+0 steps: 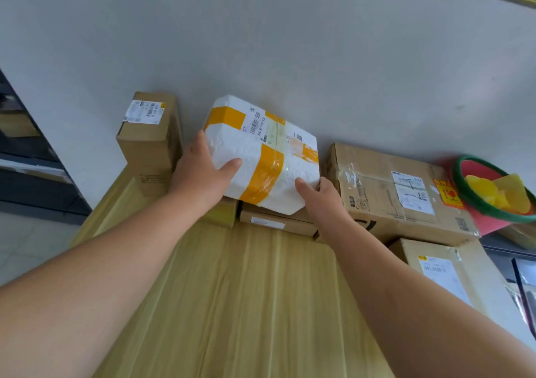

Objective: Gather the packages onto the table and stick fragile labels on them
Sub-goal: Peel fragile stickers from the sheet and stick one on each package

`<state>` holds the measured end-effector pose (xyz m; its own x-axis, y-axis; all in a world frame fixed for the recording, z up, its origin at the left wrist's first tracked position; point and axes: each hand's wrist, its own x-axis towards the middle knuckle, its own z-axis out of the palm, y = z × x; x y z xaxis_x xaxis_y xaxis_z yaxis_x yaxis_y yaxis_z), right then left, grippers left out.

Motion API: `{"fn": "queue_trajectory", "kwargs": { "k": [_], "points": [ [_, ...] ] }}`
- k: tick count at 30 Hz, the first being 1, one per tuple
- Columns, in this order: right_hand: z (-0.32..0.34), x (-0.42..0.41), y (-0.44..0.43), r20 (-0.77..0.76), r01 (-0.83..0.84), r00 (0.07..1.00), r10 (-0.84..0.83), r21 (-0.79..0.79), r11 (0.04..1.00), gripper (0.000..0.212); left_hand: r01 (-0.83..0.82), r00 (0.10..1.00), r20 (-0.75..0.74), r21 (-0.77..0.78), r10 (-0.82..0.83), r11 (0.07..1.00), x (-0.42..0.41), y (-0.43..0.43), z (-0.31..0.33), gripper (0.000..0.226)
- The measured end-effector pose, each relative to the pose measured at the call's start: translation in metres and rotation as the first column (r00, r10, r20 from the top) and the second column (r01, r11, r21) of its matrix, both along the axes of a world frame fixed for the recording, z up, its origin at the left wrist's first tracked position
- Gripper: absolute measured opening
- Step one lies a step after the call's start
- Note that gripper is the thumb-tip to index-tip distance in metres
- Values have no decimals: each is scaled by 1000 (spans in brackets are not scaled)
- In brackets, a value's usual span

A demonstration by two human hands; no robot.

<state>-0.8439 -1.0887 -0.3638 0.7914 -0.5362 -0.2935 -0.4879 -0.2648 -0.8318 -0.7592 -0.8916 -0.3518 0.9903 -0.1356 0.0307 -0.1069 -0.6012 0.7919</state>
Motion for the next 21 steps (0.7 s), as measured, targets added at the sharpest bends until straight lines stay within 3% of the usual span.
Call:
{"fn": "queue_trajectory", "kwargs": {
  "k": [5,9,13,16,21],
  "points": [
    [11,-57,19,137,-79,988,71,55,995,27,-75,994,71,-157,87,985,-67,24,4,68],
    [17,-123,35,165,-153,976,142,54,987,20,-143,987,39,-234,156,962,-138,42,5,59],
    [9,-187,40,114,-171,979,169,6,985,30,-238,971,-70,-254,228,937,-201,50,-6,59],
    [-3,-228,36,34,-147,988,148,-15,989,61,-271,958,-158,-233,238,934,-237,48,-19,56],
    [-15,-283,25,-88,-120,990,114,-69,990,71,-284,922,-324,-201,210,937,-281,35,-45,60]
  ]
}}
